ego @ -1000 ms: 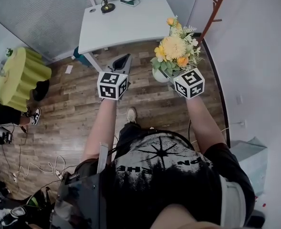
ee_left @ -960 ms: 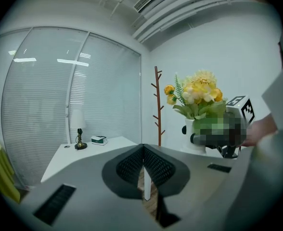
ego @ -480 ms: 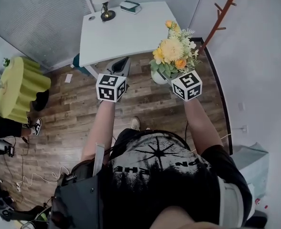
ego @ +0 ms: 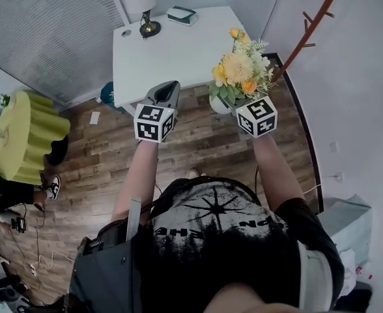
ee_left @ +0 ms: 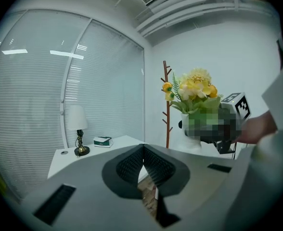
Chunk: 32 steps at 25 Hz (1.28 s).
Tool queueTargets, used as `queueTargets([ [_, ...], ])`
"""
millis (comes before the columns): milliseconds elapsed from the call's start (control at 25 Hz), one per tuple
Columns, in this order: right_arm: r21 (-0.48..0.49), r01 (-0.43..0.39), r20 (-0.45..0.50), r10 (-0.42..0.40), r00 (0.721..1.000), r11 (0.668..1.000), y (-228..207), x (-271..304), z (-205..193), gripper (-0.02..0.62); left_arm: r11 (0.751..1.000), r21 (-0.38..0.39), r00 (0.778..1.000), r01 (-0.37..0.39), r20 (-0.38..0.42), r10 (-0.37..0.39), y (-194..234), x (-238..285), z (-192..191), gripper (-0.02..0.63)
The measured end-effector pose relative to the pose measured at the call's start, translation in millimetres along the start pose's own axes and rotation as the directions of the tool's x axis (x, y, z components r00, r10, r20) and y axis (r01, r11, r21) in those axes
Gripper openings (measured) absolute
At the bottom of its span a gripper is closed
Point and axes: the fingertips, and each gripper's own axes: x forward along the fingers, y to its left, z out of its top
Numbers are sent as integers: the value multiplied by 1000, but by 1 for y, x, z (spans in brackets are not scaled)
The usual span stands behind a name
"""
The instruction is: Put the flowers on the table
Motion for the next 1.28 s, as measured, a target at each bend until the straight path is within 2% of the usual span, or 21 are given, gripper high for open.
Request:
queueTargets([
  [280, -13, 35, -24, -35, 999, 999, 1, 33, -3, 245, 999, -14, 999, 34, -4, -34, 33, 10, -16, 11],
  [720, -13, 67, -25, -67, 997, 998, -19, 60, -4, 245, 998, -28, 998, 51, -20, -51, 59, 36, -27, 11],
  [1000, 5, 65, -29, -65, 997, 998, -58, 81, -13, 245, 997, -26, 996, 71, -49, -72, 64, 79, -32, 11],
  [1280, -3, 55, -36, -55, 998, 998, -125, 108, -21, 245, 996, -28, 994, 88, -67, -90, 71, 156, -24, 11],
])
